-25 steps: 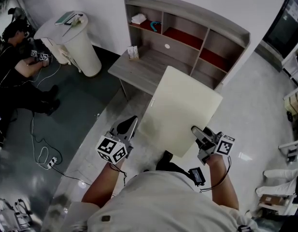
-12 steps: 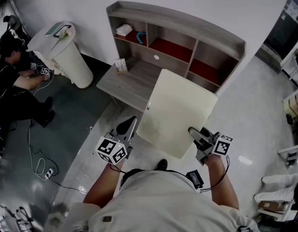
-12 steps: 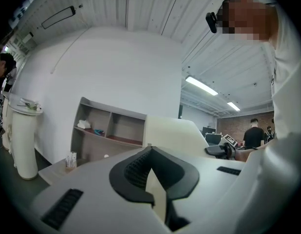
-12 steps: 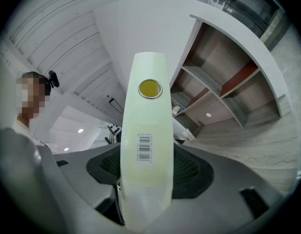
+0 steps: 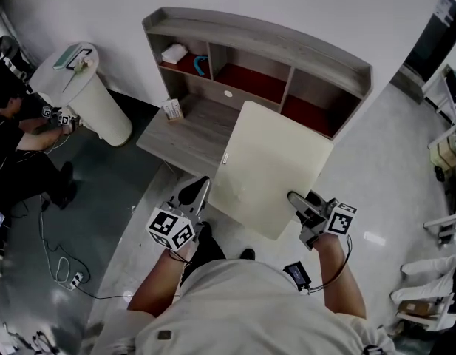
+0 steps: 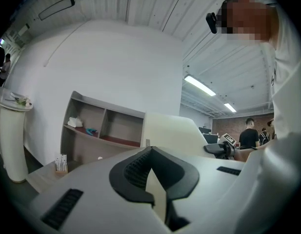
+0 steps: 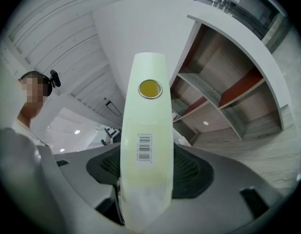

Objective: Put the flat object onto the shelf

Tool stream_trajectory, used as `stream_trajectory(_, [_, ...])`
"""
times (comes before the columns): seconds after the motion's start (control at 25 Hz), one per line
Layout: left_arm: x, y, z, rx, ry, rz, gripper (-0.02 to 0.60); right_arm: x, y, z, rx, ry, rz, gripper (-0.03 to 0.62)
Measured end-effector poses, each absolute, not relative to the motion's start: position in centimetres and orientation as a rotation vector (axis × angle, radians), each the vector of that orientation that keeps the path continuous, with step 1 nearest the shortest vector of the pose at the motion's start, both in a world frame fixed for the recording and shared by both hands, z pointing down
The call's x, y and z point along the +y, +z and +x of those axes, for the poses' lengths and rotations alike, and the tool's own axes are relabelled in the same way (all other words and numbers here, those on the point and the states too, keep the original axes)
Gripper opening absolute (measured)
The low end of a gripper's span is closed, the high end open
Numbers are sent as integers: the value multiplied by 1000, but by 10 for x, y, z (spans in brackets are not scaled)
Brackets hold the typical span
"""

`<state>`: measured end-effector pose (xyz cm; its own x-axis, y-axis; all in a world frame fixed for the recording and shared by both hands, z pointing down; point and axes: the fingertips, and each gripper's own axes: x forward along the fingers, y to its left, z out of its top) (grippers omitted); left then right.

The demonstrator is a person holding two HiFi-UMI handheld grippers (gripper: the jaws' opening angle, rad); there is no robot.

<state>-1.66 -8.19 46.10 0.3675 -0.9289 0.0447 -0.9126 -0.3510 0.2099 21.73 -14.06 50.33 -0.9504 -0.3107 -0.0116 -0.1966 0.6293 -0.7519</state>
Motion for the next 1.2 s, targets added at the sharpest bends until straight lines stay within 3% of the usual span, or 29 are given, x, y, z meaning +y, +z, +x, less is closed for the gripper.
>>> stream_trajectory(0.56, [-199,442,-106,-1465,-124,2588,15,-226,475,128,2680,-1076,-585,282])
stream_trajectory(1.2, [-243,383,-199,-1313,-136,2793,14,-266,385,46,2733,-769,-720,281])
